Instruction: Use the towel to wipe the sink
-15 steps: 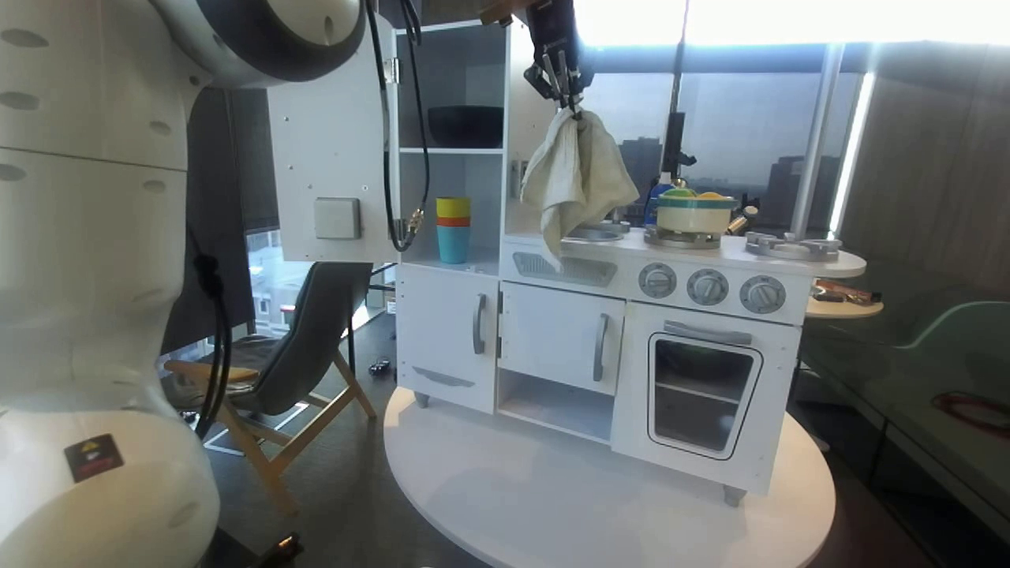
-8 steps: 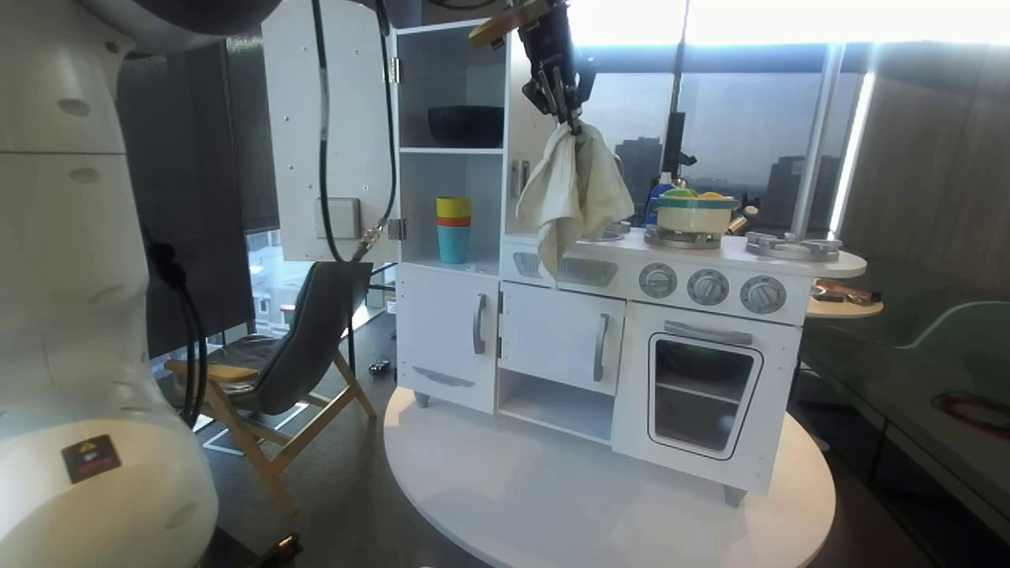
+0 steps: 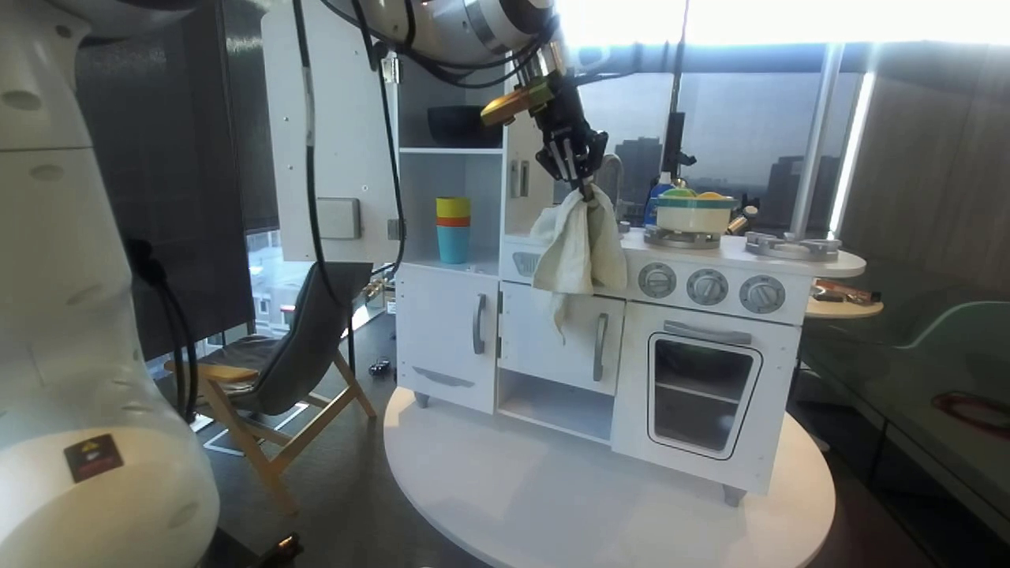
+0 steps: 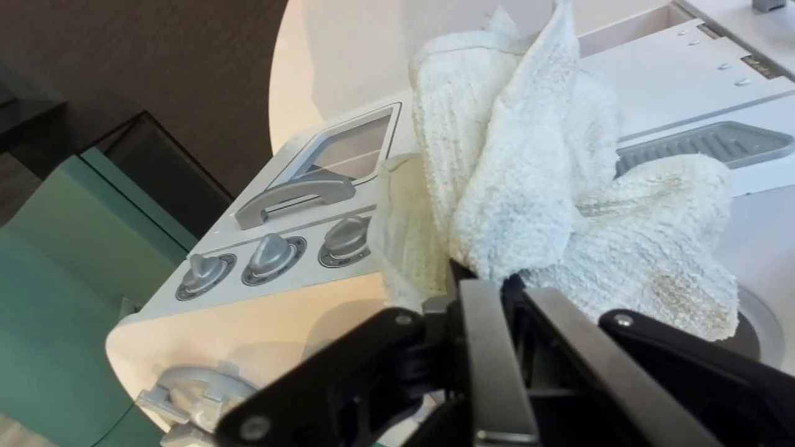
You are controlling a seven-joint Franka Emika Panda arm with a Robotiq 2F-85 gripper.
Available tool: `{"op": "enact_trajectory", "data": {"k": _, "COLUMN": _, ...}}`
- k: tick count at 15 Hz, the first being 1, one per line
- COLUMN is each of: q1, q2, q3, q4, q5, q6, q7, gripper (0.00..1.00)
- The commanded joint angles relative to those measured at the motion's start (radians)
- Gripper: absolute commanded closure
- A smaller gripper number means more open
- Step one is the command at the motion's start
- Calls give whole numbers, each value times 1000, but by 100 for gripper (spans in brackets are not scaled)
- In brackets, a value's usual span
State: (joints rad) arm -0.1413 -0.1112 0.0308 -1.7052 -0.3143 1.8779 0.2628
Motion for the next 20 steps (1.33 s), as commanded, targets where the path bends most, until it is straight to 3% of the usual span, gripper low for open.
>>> {"op": "enact_trajectory", "data": {"k": 1, "q1": 23, "q2": -89, "q3": -17, "q4": -66, "q5": -73, "q6": -10, "q7": 41, "gripper": 89}}
{"op": "enact_trajectory", "data": {"k": 4, "q1": 16, "q2": -90, "q3": -25, "q4": -88, "q5": -72, "q6": -73, "q7": 39, "gripper": 89}}
{"op": "enact_trajectory", "data": {"k": 7, "q1": 18, "q2": -72, "q3": -43, "q4": -141, "q5": -34, "q6": -53, "q7": 19, "gripper": 89}}
{"op": "enact_trajectory", "data": {"k": 13, "q1": 14, "q2": -29, "q3": -84, "q4": -261, "q5": 85, "q6": 6, "q7": -9, "gripper": 89}}
{"op": "enact_trajectory", "data": {"k": 20, "q1": 18, "q2": 62, "q3": -110, "q4": -317, "q5": 257, "q6": 119, "q7": -161, "gripper": 89}}
